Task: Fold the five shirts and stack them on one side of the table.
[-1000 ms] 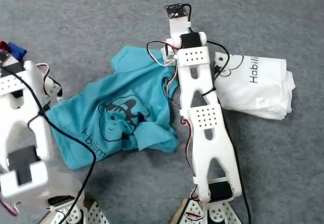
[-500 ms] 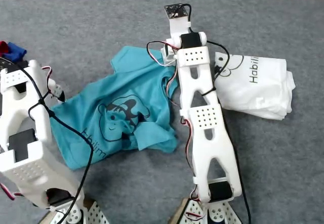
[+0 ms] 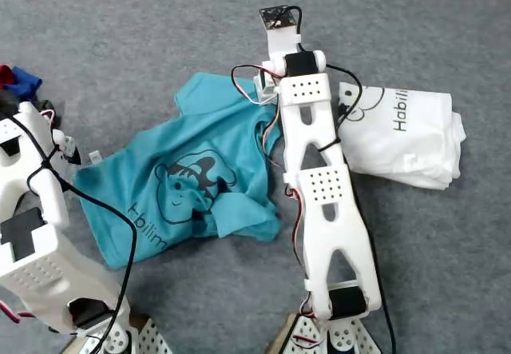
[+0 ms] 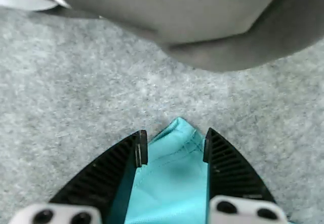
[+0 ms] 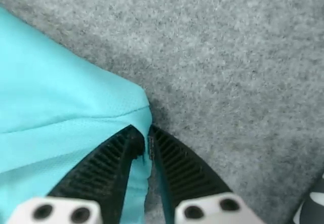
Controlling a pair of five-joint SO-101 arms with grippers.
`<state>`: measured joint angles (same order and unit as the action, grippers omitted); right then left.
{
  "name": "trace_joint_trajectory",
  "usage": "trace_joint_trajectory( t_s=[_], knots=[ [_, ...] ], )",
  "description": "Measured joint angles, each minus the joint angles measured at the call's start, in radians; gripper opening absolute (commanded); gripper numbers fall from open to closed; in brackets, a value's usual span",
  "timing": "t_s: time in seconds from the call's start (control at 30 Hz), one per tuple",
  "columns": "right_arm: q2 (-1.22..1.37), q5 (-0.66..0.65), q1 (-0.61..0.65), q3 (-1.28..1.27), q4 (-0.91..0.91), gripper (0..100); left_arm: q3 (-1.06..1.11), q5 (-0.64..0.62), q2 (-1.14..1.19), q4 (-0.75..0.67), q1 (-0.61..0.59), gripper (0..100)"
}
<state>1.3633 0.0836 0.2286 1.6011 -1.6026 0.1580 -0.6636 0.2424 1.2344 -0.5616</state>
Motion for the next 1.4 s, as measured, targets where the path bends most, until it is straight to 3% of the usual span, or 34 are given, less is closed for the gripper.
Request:
trace_joint_trajectory(
  t_s=[0.17, 0.37, 0.9, 1.3, 1.4],
  knots=[
    [0.0, 0.0, 0.0, 0.0, 0.003, 0.5, -0.015, 0.0, 0.0, 0.0, 0.018, 19],
    [0.0, 0.0, 0.0, 0.0, 0.006, 0.5, -0.158, 0.0, 0.06, 0.118, 0.038, 19],
    [0.0, 0.0, 0.0, 0.0, 0.006, 0.5, -0.713, 0.0, 0.562, 0.468, 0.043, 19],
    [0.0, 0.0, 0.0, 0.0, 0.006, 0.5, -0.787, 0.0, 0.652, 0.493, 0.058, 19],
    [0.0, 0.0, 0.0, 0.0, 0.006, 0.5, -0.789, 0.002, 0.654, 0.493, 0.074, 13]
  ],
)
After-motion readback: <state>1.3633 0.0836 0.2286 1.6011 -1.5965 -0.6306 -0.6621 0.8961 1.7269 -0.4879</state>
